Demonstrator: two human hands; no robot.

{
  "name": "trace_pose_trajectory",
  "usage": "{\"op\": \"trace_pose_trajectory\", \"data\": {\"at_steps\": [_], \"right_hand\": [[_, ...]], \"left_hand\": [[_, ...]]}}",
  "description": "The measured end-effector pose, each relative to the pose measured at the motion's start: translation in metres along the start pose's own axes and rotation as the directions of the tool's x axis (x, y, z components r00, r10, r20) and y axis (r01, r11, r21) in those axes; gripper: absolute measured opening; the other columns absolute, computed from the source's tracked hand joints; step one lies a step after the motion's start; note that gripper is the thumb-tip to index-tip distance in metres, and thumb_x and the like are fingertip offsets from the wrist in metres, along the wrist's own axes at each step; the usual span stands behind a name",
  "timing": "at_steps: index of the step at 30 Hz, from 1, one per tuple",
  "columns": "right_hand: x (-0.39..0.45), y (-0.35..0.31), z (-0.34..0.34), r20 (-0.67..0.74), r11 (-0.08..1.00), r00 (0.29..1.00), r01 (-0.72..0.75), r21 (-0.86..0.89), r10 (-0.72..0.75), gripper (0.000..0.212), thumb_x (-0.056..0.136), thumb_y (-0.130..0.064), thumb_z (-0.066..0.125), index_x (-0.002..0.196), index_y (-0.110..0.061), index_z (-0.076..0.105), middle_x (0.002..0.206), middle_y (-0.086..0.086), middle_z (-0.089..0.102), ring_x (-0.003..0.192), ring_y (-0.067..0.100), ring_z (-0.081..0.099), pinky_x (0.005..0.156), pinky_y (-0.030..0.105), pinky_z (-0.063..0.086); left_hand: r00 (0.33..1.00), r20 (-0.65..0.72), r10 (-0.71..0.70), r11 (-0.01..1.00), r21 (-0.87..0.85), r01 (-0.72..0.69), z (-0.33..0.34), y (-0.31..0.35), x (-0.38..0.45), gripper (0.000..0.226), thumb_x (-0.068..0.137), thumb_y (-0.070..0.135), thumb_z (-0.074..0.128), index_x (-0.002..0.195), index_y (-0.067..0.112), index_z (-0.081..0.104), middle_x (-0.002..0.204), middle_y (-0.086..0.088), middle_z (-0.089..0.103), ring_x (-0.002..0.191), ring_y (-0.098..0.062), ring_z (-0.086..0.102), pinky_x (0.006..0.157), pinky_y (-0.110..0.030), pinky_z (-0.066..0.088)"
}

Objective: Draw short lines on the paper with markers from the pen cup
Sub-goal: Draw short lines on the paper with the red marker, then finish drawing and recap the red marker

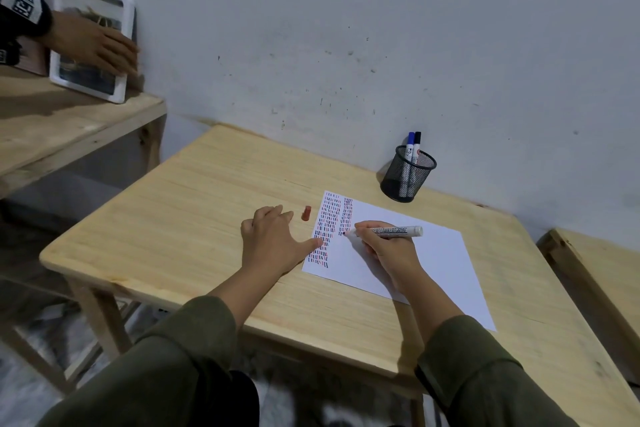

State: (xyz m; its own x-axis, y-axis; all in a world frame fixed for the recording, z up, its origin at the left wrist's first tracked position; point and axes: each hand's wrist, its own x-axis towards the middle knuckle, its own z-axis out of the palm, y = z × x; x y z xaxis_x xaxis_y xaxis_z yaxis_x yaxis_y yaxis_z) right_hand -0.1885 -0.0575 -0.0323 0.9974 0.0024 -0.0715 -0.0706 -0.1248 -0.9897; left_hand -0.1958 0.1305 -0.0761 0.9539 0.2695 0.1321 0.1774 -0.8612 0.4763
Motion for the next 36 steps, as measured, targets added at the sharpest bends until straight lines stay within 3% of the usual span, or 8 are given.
{"op": "trace_pose_trajectory", "data": {"at_steps": [4, 8, 18, 23, 26, 30, 32, 36], "right_hand": [[-0.001, 0.0, 0.0, 0.005, 0.999, 1.0, -0.001, 0.046, 0.0, 0.014, 0.084, -0.004, 0.064, 0.097, 0.002, 0.069, 0.081, -0.001, 0.068, 0.058, -0.01, 0.063, 0.052, 0.005, 0.044], [0.001, 0.001, 0.0, -0.005, 1.0, 1.0, 0.001, -0.009, -0.002, 0.006, 0.083, -0.01, 0.068, 0.085, -0.01, 0.072, 0.08, -0.006, 0.071, 0.066, -0.003, 0.064, 0.055, 0.006, 0.045], [-0.002, -0.001, 0.0, 0.025, 0.999, 1.0, -0.003, 0.044, 0.002, 0.012, 0.085, 0.0, 0.062, 0.095, 0.005, 0.066, 0.073, 0.003, 0.063, 0.048, -0.008, 0.058, 0.048, 0.005, 0.043], [0.0, 0.001, -0.002, 0.006, 1.0, 1.0, 0.007, 0.029, -0.007, 0.01, 0.086, -0.006, 0.063, 0.093, -0.004, 0.07, 0.066, -0.005, 0.062, 0.053, -0.001, 0.057, 0.05, 0.007, 0.041], [0.005, 0.004, -0.005, -0.007, 1.0, 1.0, -0.003, 0.031, 0.003, 0.007, 0.083, -0.013, 0.067, 0.085, -0.016, 0.073, 0.058, -0.007, 0.059, 0.056, 0.006, 0.049, 0.052, 0.012, 0.04], [0.008, 0.002, -0.01, -0.017, 0.998, 1.0, 0.003, 0.058, -0.002, 0.007, 0.082, -0.015, 0.069, 0.087, -0.017, 0.074, 0.064, 0.0, 0.061, 0.06, 0.011, 0.053, 0.059, 0.02, 0.043], [0.008, -0.002, -0.012, -0.001, 0.998, 1.0, 0.028, 0.062, -0.028, 0.006, 0.082, -0.015, 0.069, 0.086, -0.015, 0.073, 0.061, 0.001, 0.06, 0.058, 0.012, 0.053, 0.056, 0.022, 0.042], [0.005, -0.014, -0.018, 0.027, 0.993, 0.997, 0.068, 0.101, -0.071, 0.004, 0.083, -0.014, 0.068, 0.086, -0.013, 0.071, 0.065, 0.004, 0.06, 0.056, 0.013, 0.052, 0.052, 0.023, 0.039]], "left_hand": [[1.0, -0.002, 0.003, 1.0, 0.011, -0.003, 0.0, 0.0, 0.0, 0.089, 0.066, 0.074, 0.056, 0.136, 0.02, 0.047, 0.151, 0.001, 0.036, 0.141, -0.015, 0.023, 0.109, -0.038, 0.02], [1.0, 0.001, 0.0, 1.0, 0.003, 0.0, 0.0, 0.0, 0.0, 0.089, 0.066, 0.074, 0.057, 0.136, 0.021, 0.047, 0.152, 0.001, 0.036, 0.142, -0.016, 0.023, 0.11, -0.038, 0.02], [1.0, 0.011, -0.008, 1.0, -0.008, 0.008, -0.001, 0.0, -0.001, 0.089, 0.066, 0.074, 0.057, 0.137, 0.02, 0.046, 0.152, 0.001, 0.035, 0.142, -0.015, 0.022, 0.109, -0.038, 0.02], [1.0, 0.012, -0.013, 0.999, -0.044, 0.013, -0.001, 0.0, 0.0, 0.083, 0.068, 0.072, 0.057, 0.135, 0.024, 0.047, 0.15, 0.002, 0.037, 0.141, -0.016, 0.024, 0.109, -0.039, 0.02], [0.999, -0.03, -0.022, 0.991, -0.134, 0.017, -0.004, 0.001, 0.004, 0.065, 0.078, 0.06, 0.057, 0.133, 0.028, 0.048, 0.145, 0.008, 0.045, 0.139, -0.014, 0.028, 0.106, -0.04, 0.023], [0.998, -0.053, 0.045, 0.983, -0.174, -0.054, -0.008, 0.012, 0.012, 0.042, 0.089, 0.037, 0.054, 0.131, 0.034, 0.049, 0.133, 0.011, 0.055, 0.135, -0.01, 0.033, 0.099, -0.037, 0.025], [0.998, -0.024, 0.059, 0.987, -0.15, -0.062, -0.006, 0.017, 0.02, 0.038, 0.091, 0.031, 0.051, 0.129, 0.036, 0.051, 0.127, 0.008, 0.059, 0.132, -0.012, 0.037, 0.095, -0.036, 0.027], [0.997, -0.057, 0.056, 0.992, -0.114, -0.062, 0.002, 0.017, 0.031, 0.03, 0.093, 0.02, 0.047, 0.114, 0.035, 0.062, 0.107, 0.011, 0.069, 0.111, -0.011, 0.053, 0.08, -0.029, 0.025]]}}
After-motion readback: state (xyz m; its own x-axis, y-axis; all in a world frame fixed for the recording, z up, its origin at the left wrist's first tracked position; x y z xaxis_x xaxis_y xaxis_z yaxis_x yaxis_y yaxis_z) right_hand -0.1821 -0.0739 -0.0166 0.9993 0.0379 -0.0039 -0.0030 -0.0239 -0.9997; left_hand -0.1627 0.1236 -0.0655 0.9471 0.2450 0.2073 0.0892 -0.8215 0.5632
